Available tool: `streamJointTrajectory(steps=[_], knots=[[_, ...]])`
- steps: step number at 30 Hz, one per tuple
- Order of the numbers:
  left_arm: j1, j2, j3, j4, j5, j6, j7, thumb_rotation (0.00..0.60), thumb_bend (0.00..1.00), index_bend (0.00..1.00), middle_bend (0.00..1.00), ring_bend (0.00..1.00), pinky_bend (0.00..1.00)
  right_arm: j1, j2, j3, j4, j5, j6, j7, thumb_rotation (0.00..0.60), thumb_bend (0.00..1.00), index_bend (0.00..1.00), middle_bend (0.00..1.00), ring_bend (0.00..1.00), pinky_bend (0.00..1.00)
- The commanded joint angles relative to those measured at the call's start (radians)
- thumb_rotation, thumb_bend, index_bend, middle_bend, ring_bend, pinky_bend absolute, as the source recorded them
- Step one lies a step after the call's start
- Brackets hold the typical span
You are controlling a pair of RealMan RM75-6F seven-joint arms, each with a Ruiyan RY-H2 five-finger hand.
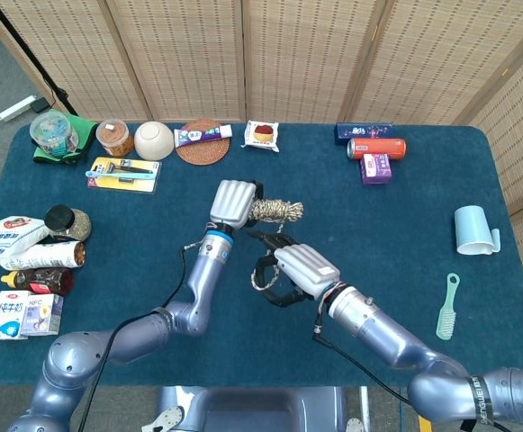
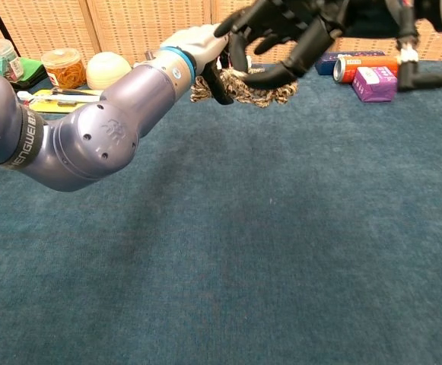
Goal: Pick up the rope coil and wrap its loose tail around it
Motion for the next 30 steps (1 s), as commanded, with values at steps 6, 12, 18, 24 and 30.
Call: streamJointTrajectory(steps=[6, 12, 18, 24, 30], knots=[[-0.003, -0.028, 0.038, 0.046, 0.079, -0.005, -0.022, 0.600, 0.46, 0.63, 0.49, 0.51, 0.61, 0.114, -0.033, 0.049, -0.007, 0.162, 0.044, -0.023, 0.600, 0.49, 0.71, 0.00, 0.00, 0.00], [0.001, -0.036, 0.063, 0.061, 0.129, -0.016, -0.035, 0.600, 0.46, 0.63, 0.49, 0.51, 0.61, 0.180, -0.069, 0.051, 0.021, 0.226, 0.091, -0.075, 0.600, 0.50, 0.71, 0.00, 0.00, 0.00], [0.025, -0.018, 0.105, 0.050, 0.197, -0.021, -0.067, 0.600, 0.46, 0.63, 0.49, 0.51, 0.61, 0.217, -0.098, 0.065, 0.077, 0.288, 0.141, -0.087, 0.600, 0.49, 0.71, 0.00, 0.00, 0.00], [0.056, 0.015, 0.143, 0.023, 0.271, -0.032, -0.137, 0.600, 0.46, 0.64, 0.49, 0.51, 0.61, 0.229, -0.125, 0.080, 0.196, 0.349, 0.162, -0.069, 0.600, 0.50, 0.71, 0.00, 0.00, 0.00], [0.097, 0.049, 0.158, -0.023, 0.317, -0.009, -0.197, 0.600, 0.46, 0.64, 0.49, 0.51, 0.61, 0.227, -0.139, 0.093, 0.304, 0.410, 0.146, -0.043, 0.600, 0.50, 0.71, 0.00, 0.00, 0.00]])
